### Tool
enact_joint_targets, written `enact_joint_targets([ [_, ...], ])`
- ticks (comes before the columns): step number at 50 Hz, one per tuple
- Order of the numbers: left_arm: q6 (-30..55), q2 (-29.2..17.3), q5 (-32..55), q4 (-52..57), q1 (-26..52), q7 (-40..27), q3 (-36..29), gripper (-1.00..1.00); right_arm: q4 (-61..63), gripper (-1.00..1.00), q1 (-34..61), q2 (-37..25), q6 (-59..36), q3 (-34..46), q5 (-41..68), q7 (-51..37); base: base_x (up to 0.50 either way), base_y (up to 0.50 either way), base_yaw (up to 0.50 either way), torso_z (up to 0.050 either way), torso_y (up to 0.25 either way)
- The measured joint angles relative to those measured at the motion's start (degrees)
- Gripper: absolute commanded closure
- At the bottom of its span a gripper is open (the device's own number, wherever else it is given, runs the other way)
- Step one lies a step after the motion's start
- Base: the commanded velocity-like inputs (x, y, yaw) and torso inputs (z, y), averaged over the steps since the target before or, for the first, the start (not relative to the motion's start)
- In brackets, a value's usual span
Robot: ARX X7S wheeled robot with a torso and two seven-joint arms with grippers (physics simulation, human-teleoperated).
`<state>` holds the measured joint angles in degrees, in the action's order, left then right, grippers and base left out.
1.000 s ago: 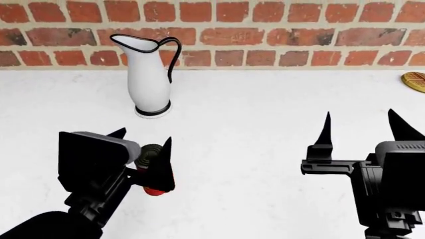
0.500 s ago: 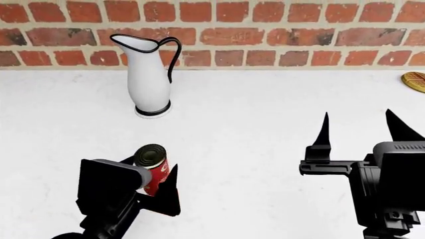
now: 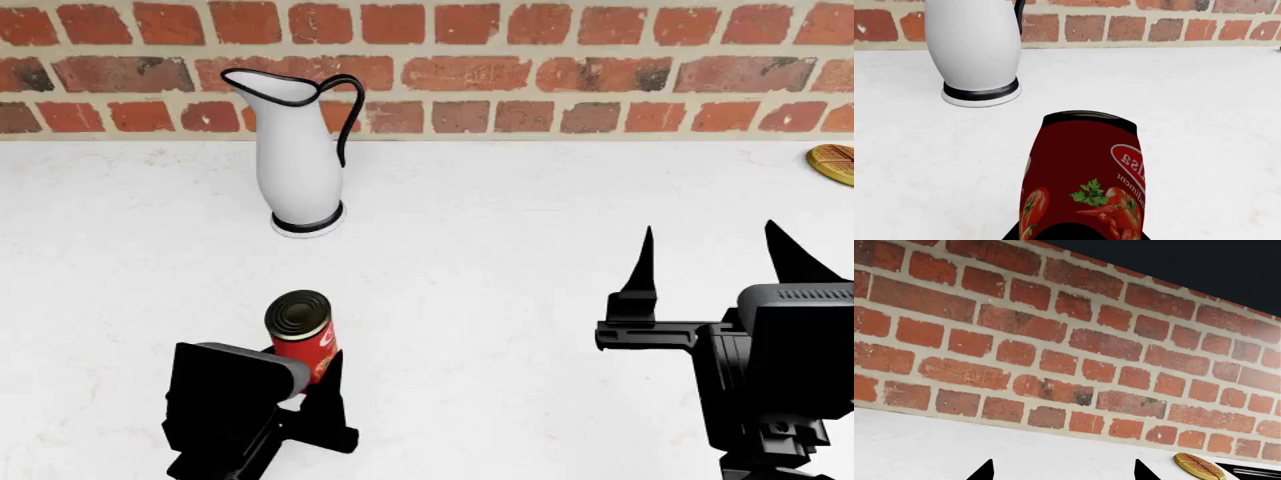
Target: Pick the salsa and jam from the counter and place them in the cabinets closest to them.
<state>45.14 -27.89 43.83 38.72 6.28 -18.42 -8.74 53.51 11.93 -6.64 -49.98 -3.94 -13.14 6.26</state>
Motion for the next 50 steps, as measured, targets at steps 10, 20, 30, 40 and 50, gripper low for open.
enact_joint_targets([
  [10, 2.6, -1.9, 2.9, 4.2, 0.2, -3.1, 2.4, 1.00, -0.4, -1.00, 0.0, -0.3, 0.3, 0.2, 0.5, -0.7, 0.00, 0.00, 0.00, 0.000, 0.000],
  [20, 8.9, -7.6, 17.7, 11.5, 6.4, -14.4, 10.9, 1.00, -0.3, -1.00, 0.3, -0.6, 0.2, 0.3, 1.0, -1.0, 0.00, 0.00, 0.00, 0.000, 0.000],
  [30, 11.4, -20.3, 44.8, 13.0, 28.2, -36.1, 11.7, 1.00, -0.8, -1.00, 0.2, -0.8, 1.2, 0.2, 1.9, -1.5, 0.00, 0.00, 0.00, 0.000, 0.000],
  [40, 17.0, -27.4, 63.1, 5.1, 59.2, -50.9, 0.6, 1.00, -2.1, -1.00, -0.5, -0.6, 3.8, -0.5, 3.3, -2.2, 0.00, 0.00, 0.00, 0.000, 0.000],
  [50, 25.0, -26.8, 65.8, -6.2, 82.1, -53.4, -7.0, 1.00, 0.0, -1.00, 0.7, -1.4, 1.8, -0.7, 3.4, -2.4, 0.00, 0.00, 0.00, 0.000, 0.002],
])
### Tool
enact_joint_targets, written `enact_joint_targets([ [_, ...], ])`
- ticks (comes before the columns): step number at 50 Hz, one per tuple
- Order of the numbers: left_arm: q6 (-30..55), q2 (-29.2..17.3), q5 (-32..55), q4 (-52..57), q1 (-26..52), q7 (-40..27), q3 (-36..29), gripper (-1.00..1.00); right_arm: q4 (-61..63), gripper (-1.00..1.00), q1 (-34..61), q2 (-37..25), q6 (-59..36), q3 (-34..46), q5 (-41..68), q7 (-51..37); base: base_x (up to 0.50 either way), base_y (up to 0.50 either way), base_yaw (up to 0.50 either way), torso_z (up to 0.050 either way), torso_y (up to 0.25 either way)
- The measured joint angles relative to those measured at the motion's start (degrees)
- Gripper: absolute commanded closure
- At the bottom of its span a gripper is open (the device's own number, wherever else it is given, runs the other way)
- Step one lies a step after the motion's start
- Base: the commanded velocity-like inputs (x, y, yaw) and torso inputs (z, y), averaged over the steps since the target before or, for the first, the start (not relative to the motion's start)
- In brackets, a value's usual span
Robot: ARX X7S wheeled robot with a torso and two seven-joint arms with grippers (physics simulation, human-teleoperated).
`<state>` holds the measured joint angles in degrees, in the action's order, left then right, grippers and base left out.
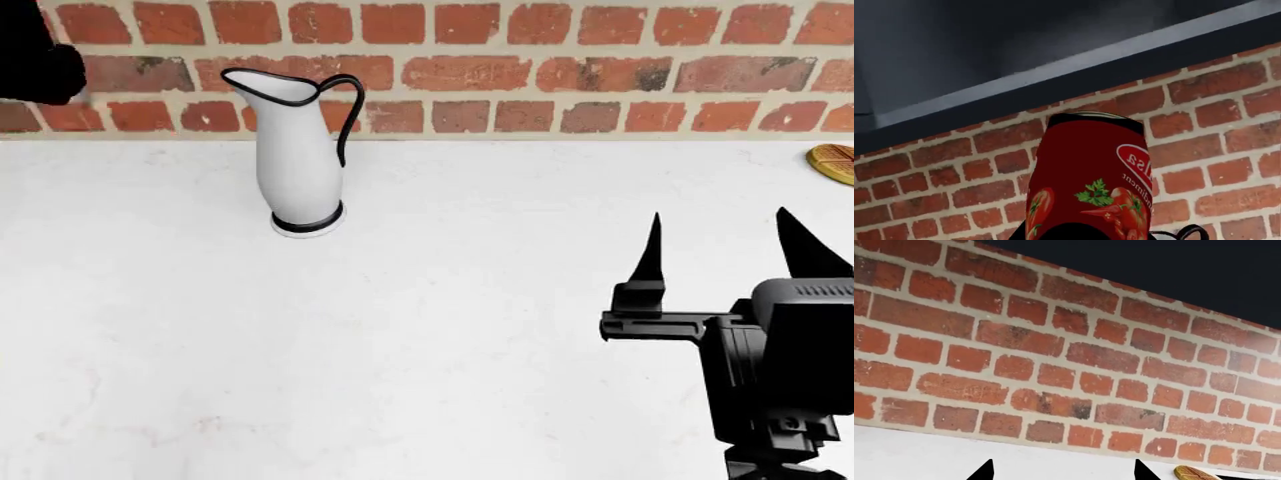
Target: Pick the salsa and jam from the counter and place them in the cabinets closest to them.
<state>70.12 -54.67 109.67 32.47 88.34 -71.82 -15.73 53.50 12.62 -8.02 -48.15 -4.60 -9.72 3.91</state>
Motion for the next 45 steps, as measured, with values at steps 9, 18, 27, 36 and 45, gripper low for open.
enact_joint_targets([
  [9, 6.9, 3.6, -6.1, -10.7, 16.8, 5.8, -4.8, 1.00, 2.5, -1.00, 1.8, -0.9, -3.0, 0.5, -0.5, 0.1, 0.00, 0.00, 0.00, 0.000, 0.000],
  [18, 8.1, 8.3, -20.3, -20.4, 28.7, 19.5, -10.9, 1.00, 3.9, -1.00, 2.2, -1.2, -4.2, 0.6, -0.6, 0.0, 0.00, 0.00, 0.00, 0.000, 0.000],
  [27, 2.6, 13.7, -36.2, -32.3, 36.1, 34.3, -19.3, 1.00, 4.7, -1.00, 2.0, -1.2, -4.6, 0.4, -0.6, 0.0, 0.00, 0.00, 0.00, 0.000, 0.000],
  [36, -4.5, 19.8, -48.2, -45.4, 40.8, 46.1, -26.2, 1.00, 5.0, -1.00, 1.3, -1.1, -4.1, -0.1, -0.4, -0.1, 0.00, 0.00, 0.00, 0.000, 0.000],
  [45, -13.0, 27.0, -57.2, -61.7, 43.6, 55.8, -30.1, 1.00, 5.2, -1.00, 1.0, -1.0, -3.9, -0.2, -0.4, -0.2, 0.00, 0.00, 0.00, 0.000, 0.000],
])
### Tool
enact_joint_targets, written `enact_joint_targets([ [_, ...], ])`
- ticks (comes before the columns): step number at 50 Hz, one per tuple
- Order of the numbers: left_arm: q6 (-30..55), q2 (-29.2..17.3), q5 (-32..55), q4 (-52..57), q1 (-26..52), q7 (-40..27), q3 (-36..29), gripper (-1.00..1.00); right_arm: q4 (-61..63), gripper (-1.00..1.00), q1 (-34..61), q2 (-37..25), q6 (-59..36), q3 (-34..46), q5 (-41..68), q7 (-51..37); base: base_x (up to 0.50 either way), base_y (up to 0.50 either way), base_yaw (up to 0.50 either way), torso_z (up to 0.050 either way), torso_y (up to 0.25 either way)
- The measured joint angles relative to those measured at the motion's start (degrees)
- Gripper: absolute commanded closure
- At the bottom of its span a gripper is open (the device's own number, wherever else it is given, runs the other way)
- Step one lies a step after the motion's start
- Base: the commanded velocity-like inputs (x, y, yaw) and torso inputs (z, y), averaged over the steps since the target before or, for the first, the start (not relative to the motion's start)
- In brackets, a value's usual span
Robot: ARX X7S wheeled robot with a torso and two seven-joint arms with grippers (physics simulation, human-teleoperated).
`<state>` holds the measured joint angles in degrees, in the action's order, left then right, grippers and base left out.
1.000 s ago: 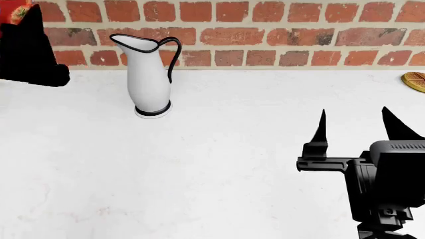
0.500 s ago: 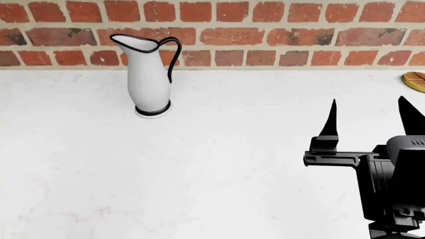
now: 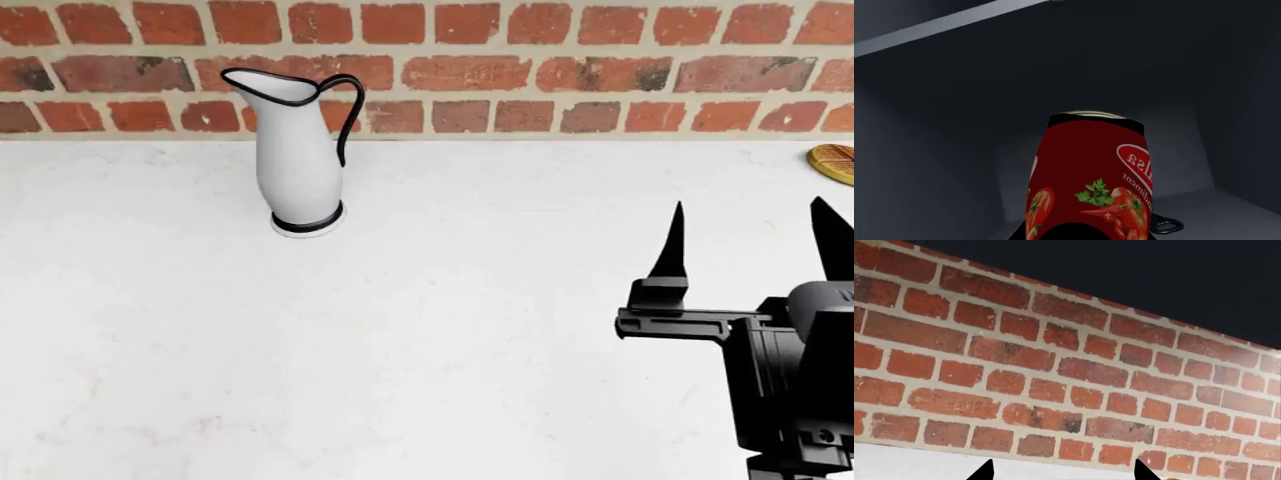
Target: Pick the salsa and jam from the counter and place them in the cabinets closest to them.
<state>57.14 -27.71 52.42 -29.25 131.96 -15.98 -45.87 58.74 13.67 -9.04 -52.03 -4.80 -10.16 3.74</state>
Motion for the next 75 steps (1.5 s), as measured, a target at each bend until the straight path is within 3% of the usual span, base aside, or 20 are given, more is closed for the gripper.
enact_joint_targets([
  [7, -7.5, 7.3, -9.0, -16.7, 1.4, 8.4, 1.7, 1.00, 0.4, -1.00, 0.1, 0.0, -0.3, 0.1, -0.3, 0.1, 0.00, 0.00, 0.00, 0.000, 0.001],
  [20, -14.9, 17.7, -29.4, -37.7, 1.0, 20.2, 19.0, 1.00, -0.1, -1.00, -0.1, 0.3, 0.4, -0.1, -0.4, 0.2, 0.00, 0.00, 0.00, 0.000, 0.000],
  [32, -16.1, 22.0, -43.5, -41.8, -1.5, 23.8, 30.7, 1.00, -0.4, -1.00, -0.7, 0.4, 1.0, -0.3, -0.2, 0.0, 0.00, 0.00, 0.00, 0.000, 0.000],
  [42, -15.3, 23.9, -50.4, -36.0, -4.3, 24.4, 33.8, 1.00, -1.0, -1.00, -1.6, 0.6, 2.1, -0.9, 0.2, -0.3, 0.00, 0.00, 0.00, 0.000, 0.000],
  [43, -15.2, 24.0, -50.9, -35.1, -4.7, 24.4, 33.8, -1.00, -1.0, -1.00, -1.7, 0.6, 2.2, -0.9, 0.3, -0.3, 0.01, 0.00, 0.00, 0.000, 0.000],
  [59, -14.3, 24.7, -55.0, -24.6, -9.6, 23.8, 31.3, -1.00, -1.8, -1.00, -2.0, 0.5, 3.1, -0.8, 0.6, -1.0, 0.00, 0.00, 0.00, 0.000, 0.000],
  [75, -14.6, 24.7, -56.4, -22.1, -10.8, 23.8, 29.8, -1.00, -2.2, -1.00, -2.4, 0.3, 3.7, -0.6, 1.2, -1.6, 0.00, 0.00, 0.00, 0.000, 0.000],
])
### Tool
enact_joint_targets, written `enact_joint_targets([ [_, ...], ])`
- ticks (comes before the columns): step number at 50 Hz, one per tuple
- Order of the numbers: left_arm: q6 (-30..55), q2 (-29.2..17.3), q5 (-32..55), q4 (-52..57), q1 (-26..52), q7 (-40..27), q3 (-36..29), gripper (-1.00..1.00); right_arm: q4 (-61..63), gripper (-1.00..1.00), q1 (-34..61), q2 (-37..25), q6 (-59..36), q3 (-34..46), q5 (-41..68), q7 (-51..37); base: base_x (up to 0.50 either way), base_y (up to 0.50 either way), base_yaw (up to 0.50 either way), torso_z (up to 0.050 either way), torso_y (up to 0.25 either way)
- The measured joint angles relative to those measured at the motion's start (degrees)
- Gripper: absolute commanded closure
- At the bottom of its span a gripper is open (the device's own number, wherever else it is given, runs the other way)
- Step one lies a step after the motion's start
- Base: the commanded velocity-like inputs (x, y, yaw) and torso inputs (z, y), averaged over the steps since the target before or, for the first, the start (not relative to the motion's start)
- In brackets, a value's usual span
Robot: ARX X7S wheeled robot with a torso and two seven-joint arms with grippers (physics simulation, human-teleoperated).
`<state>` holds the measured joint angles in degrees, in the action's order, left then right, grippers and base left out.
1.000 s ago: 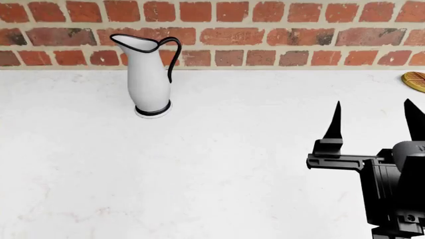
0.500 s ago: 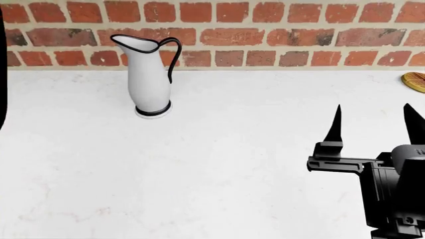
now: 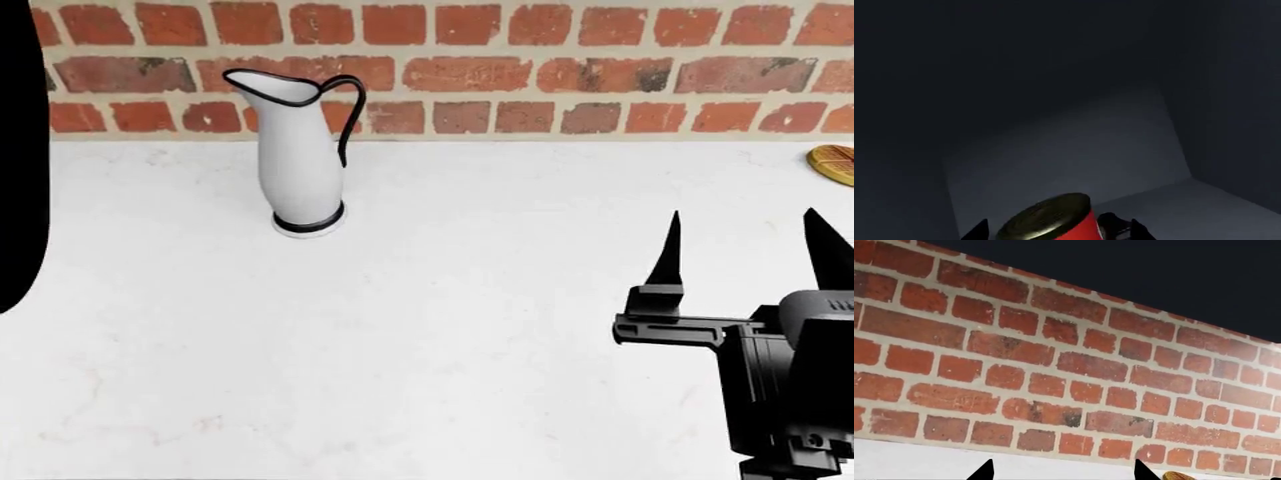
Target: Pick the salsa and jam from the counter and place them in the cabinets closest to them.
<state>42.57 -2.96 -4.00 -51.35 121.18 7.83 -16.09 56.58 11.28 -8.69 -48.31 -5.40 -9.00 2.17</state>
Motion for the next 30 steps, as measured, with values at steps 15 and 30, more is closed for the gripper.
enact_joint_targets([
  [15, -2.6, -0.3, 0.5, -7.6, 3.3, 3.5, 1.6, -1.00, -0.3, -1.00, 0.0, -0.5, -0.1, 0.7, -0.1, -0.7, 0.00, 0.00, 0.00, 0.000, 0.000],
  [30, 15.2, -4.4, 3.4, 14.8, -7.7, 7.8, 0.1, -1.00, -1.3, -1.00, 2.3, -1.2, -2.7, 3.5, -1.1, -1.5, -0.42, 0.00, 0.00, 0.000, 0.000],
])
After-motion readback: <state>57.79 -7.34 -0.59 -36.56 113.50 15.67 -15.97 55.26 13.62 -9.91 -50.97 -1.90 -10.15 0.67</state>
